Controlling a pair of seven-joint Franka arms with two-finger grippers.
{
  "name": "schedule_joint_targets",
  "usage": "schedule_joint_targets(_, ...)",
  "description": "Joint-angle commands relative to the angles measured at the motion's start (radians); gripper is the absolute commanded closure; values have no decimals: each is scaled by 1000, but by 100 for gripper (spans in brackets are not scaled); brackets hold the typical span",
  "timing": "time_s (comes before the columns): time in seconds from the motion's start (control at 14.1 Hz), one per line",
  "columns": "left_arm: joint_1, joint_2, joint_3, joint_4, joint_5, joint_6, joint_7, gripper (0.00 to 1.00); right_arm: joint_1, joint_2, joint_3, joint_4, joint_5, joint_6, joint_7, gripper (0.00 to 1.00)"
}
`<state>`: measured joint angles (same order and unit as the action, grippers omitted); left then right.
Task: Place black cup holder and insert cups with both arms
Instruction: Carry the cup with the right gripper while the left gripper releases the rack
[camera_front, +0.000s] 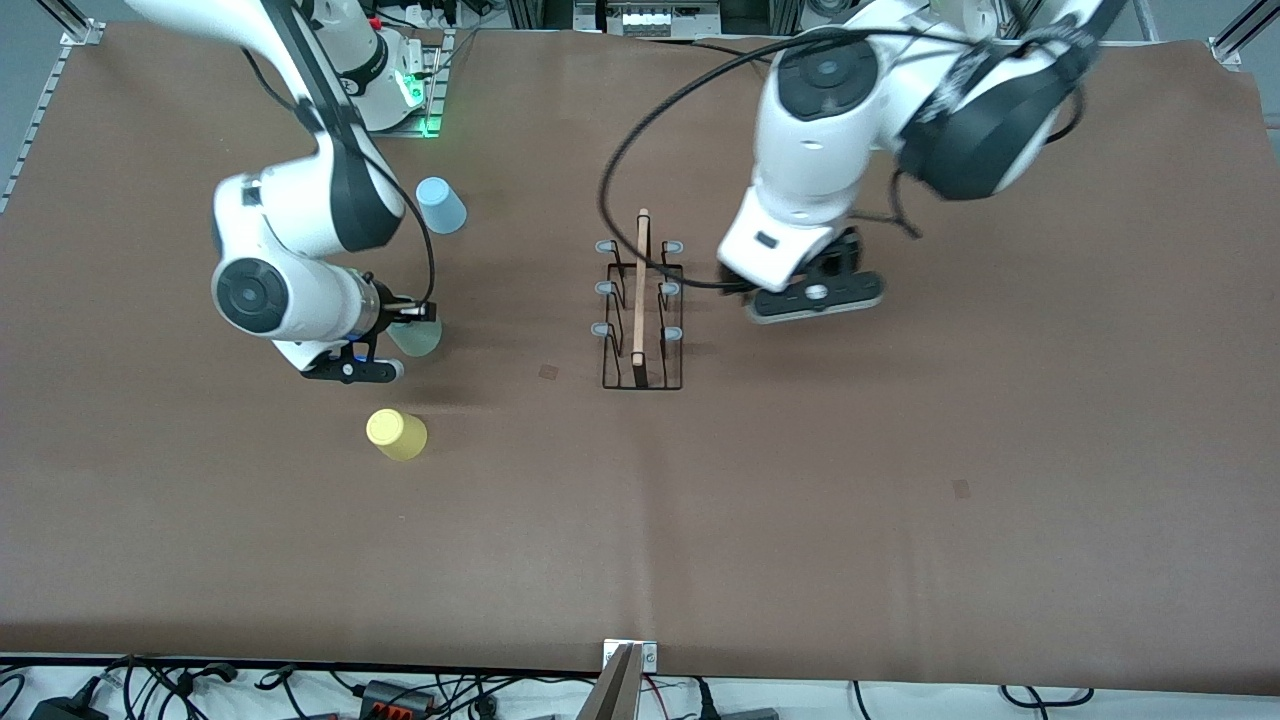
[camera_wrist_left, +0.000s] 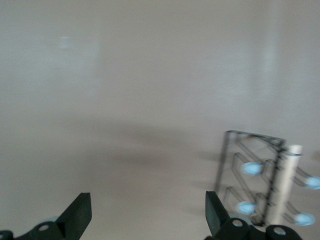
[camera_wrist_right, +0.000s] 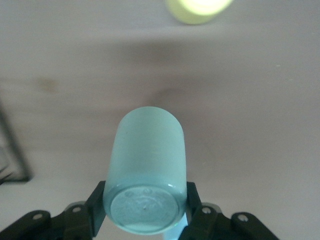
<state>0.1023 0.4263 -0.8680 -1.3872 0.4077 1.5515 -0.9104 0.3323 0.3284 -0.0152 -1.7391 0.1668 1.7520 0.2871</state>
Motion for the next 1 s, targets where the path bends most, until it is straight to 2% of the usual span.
schedule_joint_targets(0.0,100,-40,-34,34,-41,-48,147,0,40,8,53,58,77,-63,79,74)
schedule_joint_targets(0.14,167,-40,-36,46,-87,-83,256,0,111,9,98,84,76,-51,177,74)
schedule_joint_targets(0.36,192,-40,-40,60,-90,-90,373,0,229,18,98,105,82,-6,288,74)
schedule_joint_targets(0.64,205,-43,-42,62,-86,-105,501,0,306,35,100,107,86,23,353,74)
schedule_joint_targets(0.78,218,-50,-19,65,-95,-148,536,0,333,58,100,107,85,40,368,74)
schedule_joint_targets(0.92,254,-128,62,42,-150,-145,696,0,349,72,98,107,85,41,373,74)
